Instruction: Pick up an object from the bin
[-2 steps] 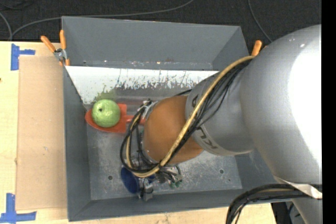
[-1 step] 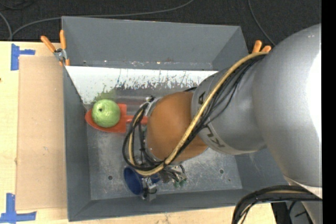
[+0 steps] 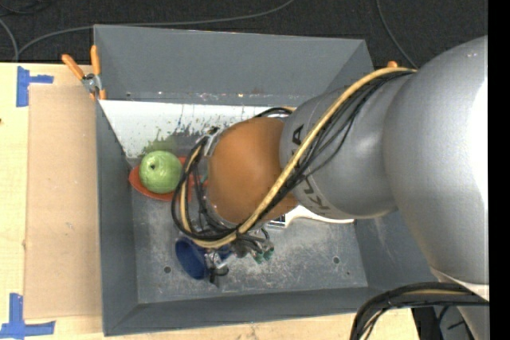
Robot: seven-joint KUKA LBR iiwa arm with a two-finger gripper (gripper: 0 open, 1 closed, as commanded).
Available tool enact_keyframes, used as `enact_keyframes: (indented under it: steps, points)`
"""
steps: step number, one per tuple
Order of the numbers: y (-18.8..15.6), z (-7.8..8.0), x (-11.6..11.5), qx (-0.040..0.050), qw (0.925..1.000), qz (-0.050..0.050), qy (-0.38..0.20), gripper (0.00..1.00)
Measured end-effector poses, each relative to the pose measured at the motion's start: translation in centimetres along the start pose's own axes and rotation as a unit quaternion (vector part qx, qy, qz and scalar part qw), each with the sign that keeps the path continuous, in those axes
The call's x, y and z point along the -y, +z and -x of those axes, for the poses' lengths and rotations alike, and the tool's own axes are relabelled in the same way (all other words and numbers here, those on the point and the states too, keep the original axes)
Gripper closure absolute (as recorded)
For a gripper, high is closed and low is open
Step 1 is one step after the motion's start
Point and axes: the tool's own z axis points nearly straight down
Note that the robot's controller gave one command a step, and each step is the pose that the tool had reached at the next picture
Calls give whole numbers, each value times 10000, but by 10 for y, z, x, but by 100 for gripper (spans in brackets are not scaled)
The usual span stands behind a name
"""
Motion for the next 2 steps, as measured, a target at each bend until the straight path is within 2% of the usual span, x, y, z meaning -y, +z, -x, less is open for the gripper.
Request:
enact_keyframes:
  steps: [1,2]
  points:
    - [0,0,0,0,10000,0,5,100]
    - [-105,1,-4,-7,10000,4,18,100]
